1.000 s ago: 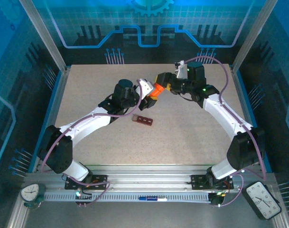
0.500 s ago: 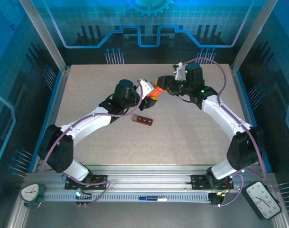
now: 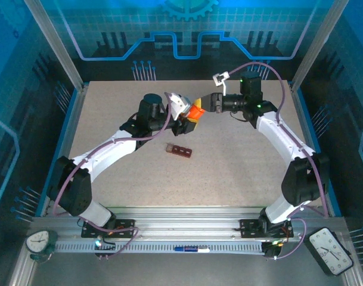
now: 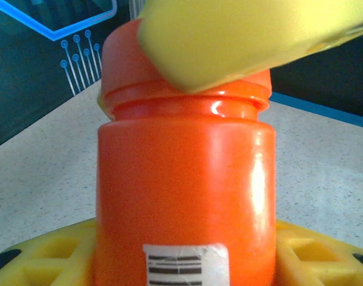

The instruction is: Sort the pills into containers

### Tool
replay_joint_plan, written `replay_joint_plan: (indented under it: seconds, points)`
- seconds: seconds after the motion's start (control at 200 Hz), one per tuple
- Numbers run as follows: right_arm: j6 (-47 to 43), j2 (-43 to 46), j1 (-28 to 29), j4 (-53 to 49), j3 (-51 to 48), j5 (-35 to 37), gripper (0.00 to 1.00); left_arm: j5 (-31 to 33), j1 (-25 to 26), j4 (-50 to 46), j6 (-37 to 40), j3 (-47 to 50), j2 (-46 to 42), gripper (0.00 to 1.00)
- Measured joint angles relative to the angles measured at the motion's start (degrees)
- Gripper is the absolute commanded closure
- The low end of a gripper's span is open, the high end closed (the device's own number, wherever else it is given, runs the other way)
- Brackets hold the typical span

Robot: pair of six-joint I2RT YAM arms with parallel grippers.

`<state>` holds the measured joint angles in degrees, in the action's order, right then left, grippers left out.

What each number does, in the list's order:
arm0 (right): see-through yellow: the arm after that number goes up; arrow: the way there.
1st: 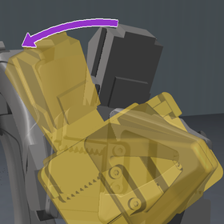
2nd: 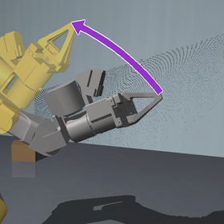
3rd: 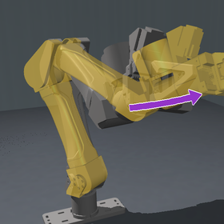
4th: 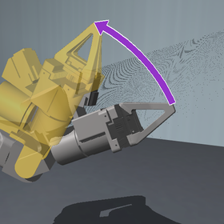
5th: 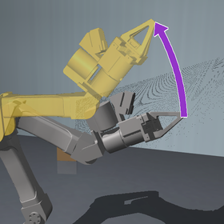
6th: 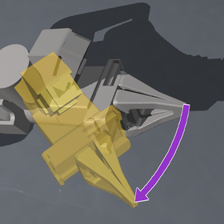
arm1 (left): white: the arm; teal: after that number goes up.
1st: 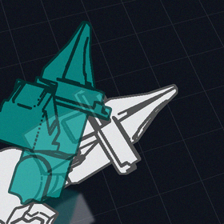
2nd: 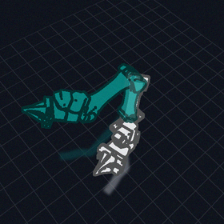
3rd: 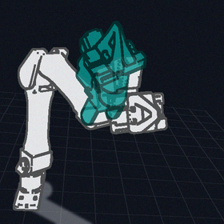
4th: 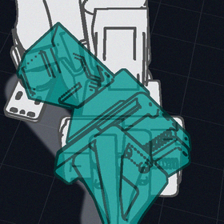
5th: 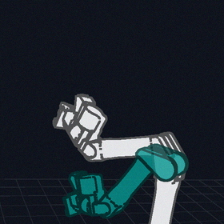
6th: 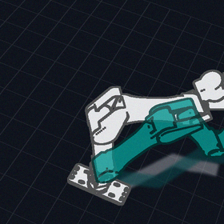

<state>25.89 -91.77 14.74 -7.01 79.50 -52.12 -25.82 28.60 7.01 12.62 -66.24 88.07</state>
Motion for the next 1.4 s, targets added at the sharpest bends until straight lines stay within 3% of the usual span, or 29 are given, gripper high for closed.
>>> replay_joint_plan:
  seconds: [0.105,0.195,0.3,0.415,0.62,0.871,1.066,1.401]
  points:
    - [-2.7,0.0,-0.1,-0.6,0.0,-1.1,0.63,-1.1,-0.1,-0.4,-0.7,0.0,0.0,1.00]
    - [-3.7,0.1,-0.1,-0.7,0.0,-1.3,0.50,-1.5,-0.2,-0.4,-0.9,0.0,0.0,1.00]
    - [-2.9,0.5,0.3,0.0,-0.6,0.3,0.25,-1.6,-0.3,-0.6,-1.2,0.0,-0.1,1.00]
    - [0.7,2.1,0.5,3.9,-3.1,3.3,0.14,-1.0,-0.3,-1.6,-1.2,0.0,-0.1,1.00]
    - [12.3,6.1,0.6,8.8,-6.5,9.6,0.14,3.5,-0.3,-0.2,-0.4,1.0,-0.1,1.00]
    - [23.7,9.4,1.1,6.3,-8.3,22.1,0.14,10.4,0.0,2.2,2.9,3.1,-0.1,1.00]
    - [25.3,8.4,2.7,2.3,-7.2,26.3,0.13,12.6,0.9,2.4,4.8,3.1,-0.1,1.00]
    - [25.5,5.8,5.5,1.2,-6.6,26.6,0.18,13.2,1.7,2.3,5.6,3.1,0.0,1.00]
